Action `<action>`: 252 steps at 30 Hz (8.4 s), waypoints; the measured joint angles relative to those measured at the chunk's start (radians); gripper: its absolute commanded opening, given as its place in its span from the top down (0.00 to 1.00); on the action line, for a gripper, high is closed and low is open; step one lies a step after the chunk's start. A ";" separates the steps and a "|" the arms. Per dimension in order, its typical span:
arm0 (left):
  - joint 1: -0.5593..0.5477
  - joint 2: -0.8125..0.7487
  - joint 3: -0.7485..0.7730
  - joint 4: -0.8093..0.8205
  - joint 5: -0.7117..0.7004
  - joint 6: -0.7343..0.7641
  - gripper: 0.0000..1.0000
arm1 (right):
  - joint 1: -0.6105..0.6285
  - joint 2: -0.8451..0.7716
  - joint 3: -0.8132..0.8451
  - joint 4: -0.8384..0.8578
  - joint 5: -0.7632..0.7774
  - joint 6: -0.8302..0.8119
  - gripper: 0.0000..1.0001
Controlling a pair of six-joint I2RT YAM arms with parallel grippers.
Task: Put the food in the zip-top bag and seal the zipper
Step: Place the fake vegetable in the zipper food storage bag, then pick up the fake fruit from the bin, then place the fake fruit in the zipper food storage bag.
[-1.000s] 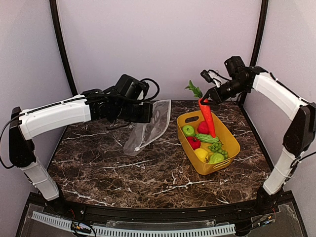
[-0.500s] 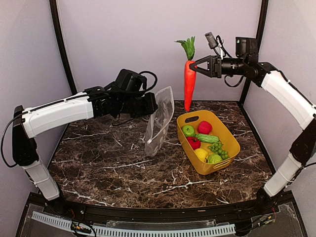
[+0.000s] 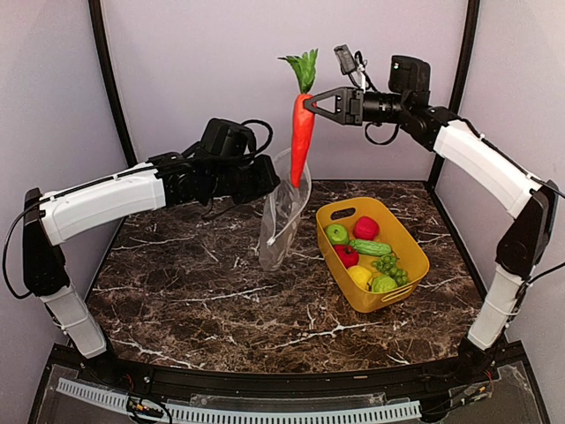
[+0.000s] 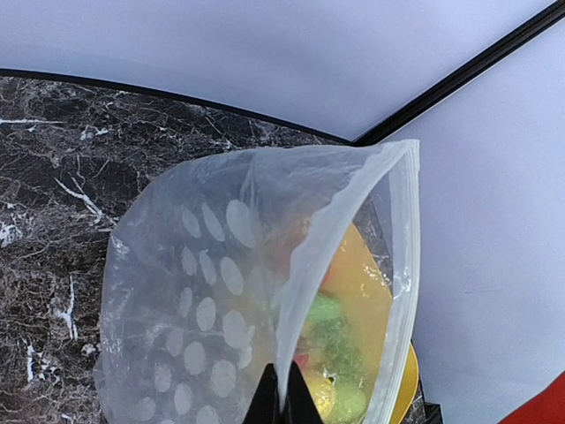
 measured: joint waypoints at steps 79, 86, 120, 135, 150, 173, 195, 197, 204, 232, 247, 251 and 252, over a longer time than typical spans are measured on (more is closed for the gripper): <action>0.063 -0.058 -0.071 -0.378 0.118 0.591 0.99 | -0.122 -0.249 -0.647 -0.622 0.575 -0.837 0.47; 0.063 -0.066 -0.077 -0.315 0.179 0.592 0.99 | -0.121 -0.195 -0.612 -0.737 0.531 -0.932 0.34; 0.063 -0.087 -0.188 -0.126 0.146 0.473 0.99 | -0.056 -0.158 -0.770 -0.684 0.552 -1.043 0.13; 0.063 -0.037 -0.135 -0.126 0.150 0.473 0.99 | -0.058 -0.071 -0.799 -0.631 0.544 -1.019 0.20; 0.063 -0.037 -0.135 -0.128 0.152 0.468 0.99 | -0.060 -0.088 -0.798 -0.634 0.533 -0.994 0.48; 0.063 -0.038 -0.087 -0.222 0.211 0.460 0.99 | -0.048 -0.240 -0.425 -0.748 0.373 -0.926 0.53; 0.063 -0.040 -0.055 -0.211 0.265 0.377 0.99 | 0.135 -0.006 -0.172 -0.425 0.184 -0.602 0.52; 0.063 -0.048 -0.055 -0.211 0.268 0.370 0.99 | 0.145 -0.003 -0.175 -0.402 0.187 -0.591 0.52; 0.063 -0.080 -0.055 -0.189 0.273 0.348 0.99 | 0.160 -0.003 -0.214 -0.327 0.200 -0.563 0.51; 0.068 -0.088 -0.081 -0.174 0.230 0.328 0.99 | 0.197 0.006 -0.283 -0.343 0.345 -0.576 0.19; 0.067 -0.110 -0.119 -0.136 0.240 0.354 0.99 | 0.216 -0.032 -0.185 -0.587 0.396 -0.686 0.08; 0.067 -0.116 -0.125 -0.138 0.237 0.376 0.99 | 0.214 -0.128 -0.229 -0.602 0.412 -0.751 0.11; 0.067 -0.116 -0.125 -0.141 0.236 0.382 0.99 | 0.207 -0.156 -0.245 -0.607 0.414 -0.764 0.11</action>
